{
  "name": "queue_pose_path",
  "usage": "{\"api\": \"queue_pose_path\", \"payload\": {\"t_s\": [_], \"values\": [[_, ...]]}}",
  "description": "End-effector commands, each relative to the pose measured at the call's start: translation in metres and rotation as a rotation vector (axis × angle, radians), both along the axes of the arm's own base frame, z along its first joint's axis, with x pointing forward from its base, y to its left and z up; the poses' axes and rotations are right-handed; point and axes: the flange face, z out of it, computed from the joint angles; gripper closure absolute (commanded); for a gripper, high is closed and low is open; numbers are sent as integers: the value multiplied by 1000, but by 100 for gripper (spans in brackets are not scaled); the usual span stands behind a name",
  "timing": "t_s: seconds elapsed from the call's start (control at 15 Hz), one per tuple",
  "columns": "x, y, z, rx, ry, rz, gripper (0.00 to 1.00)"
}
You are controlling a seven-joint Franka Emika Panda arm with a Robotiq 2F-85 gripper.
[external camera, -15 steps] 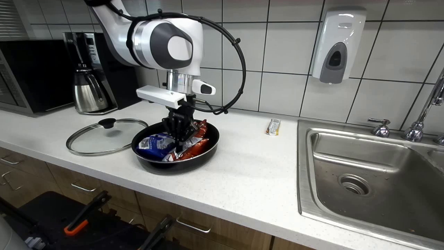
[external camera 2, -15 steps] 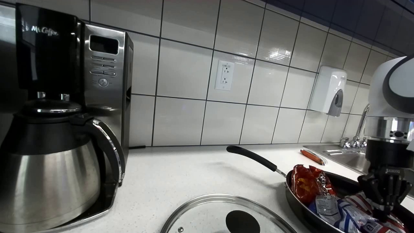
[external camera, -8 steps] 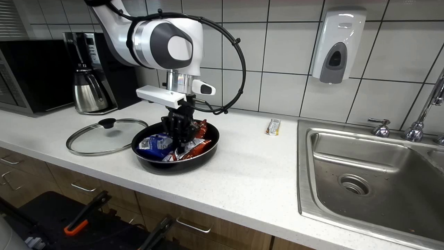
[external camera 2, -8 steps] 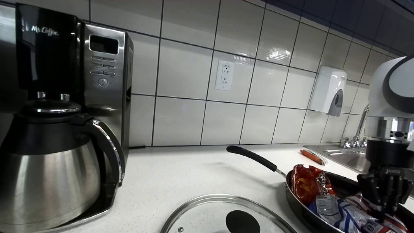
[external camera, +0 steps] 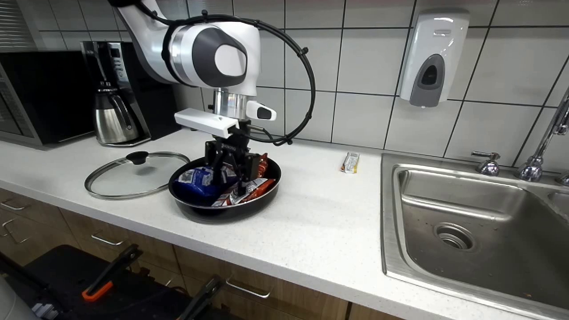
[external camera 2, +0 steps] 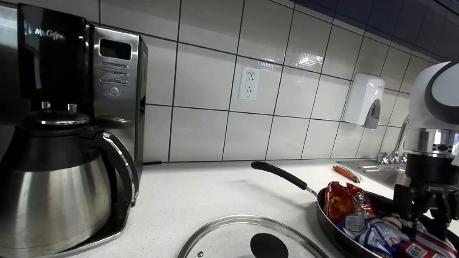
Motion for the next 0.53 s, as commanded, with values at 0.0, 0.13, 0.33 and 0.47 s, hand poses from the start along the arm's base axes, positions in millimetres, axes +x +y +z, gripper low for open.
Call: {"api": "queue_pose_path", "payload": {"t_s": [0.0, 0.13, 0.33, 0.47], "values": [[-3, 1, 11, 16, -6, 7, 0], [-3, 1, 12, 16, -10, 9, 0], [-2, 1, 17, 17, -21, 13, 0], [-1, 1, 22, 17, -32, 17, 0]]}}
